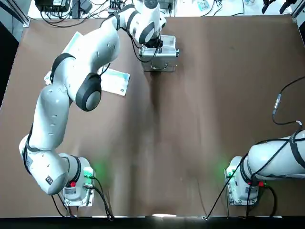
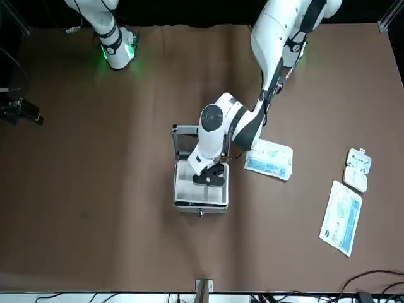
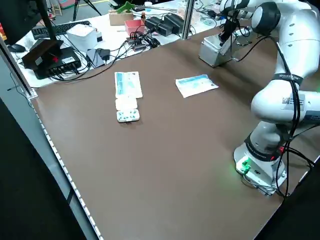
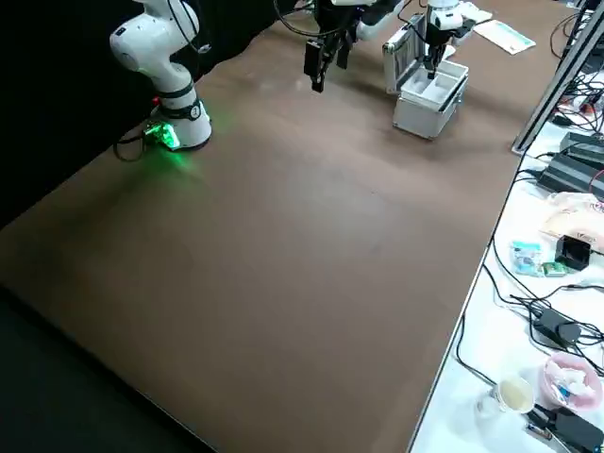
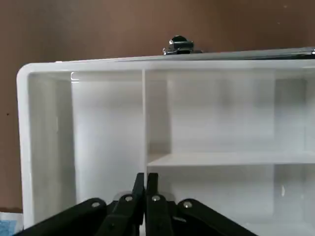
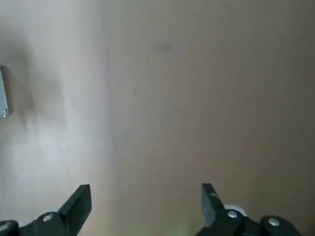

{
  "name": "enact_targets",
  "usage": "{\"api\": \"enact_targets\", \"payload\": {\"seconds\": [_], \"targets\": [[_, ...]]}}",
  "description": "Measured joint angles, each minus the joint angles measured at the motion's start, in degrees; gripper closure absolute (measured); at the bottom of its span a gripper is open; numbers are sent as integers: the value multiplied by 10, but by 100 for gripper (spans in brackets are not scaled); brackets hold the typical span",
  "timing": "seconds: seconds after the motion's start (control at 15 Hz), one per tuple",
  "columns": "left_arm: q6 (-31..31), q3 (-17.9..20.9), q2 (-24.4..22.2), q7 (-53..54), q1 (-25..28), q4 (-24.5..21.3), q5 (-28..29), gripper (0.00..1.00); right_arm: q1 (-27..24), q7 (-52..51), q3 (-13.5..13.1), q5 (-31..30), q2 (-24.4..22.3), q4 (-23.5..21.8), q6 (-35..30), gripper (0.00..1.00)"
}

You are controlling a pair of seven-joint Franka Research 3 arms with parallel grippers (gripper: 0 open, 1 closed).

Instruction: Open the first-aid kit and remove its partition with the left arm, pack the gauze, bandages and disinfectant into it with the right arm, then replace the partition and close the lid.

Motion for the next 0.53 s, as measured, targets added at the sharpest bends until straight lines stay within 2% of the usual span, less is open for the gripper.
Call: {"api": "enact_targets", "payload": {"seconds": [0.53], "targets": [[13,0,6,-15,-6,0,0,97,0,0,0,0,0,-1,1,1]]}}
